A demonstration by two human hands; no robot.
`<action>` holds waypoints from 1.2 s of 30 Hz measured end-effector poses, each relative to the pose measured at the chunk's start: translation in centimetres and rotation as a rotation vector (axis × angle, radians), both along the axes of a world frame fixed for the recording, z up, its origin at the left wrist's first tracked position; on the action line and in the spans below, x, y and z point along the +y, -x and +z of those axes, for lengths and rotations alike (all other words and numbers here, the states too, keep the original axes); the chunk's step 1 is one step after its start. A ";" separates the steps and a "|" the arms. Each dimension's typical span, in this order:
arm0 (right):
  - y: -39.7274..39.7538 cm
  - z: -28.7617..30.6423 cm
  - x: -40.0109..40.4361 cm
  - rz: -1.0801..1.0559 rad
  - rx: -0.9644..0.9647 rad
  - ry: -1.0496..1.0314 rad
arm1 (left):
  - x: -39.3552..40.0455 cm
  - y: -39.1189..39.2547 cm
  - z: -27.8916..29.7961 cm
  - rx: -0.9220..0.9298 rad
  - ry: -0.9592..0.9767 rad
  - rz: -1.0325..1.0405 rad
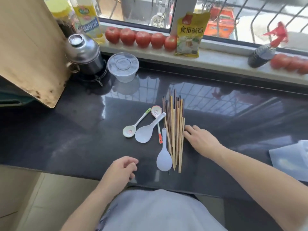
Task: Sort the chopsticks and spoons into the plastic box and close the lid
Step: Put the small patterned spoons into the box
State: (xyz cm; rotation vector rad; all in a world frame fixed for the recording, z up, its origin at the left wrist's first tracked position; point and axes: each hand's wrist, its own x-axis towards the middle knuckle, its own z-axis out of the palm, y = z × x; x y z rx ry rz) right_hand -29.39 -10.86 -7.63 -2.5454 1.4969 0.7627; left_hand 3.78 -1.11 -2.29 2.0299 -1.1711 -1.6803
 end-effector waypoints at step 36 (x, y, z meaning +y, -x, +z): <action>-13.6 1.2 -1.2 -0.899 -0.572 -0.109 | -7.7 -8.0 4.3 -0.294 0.594 -0.090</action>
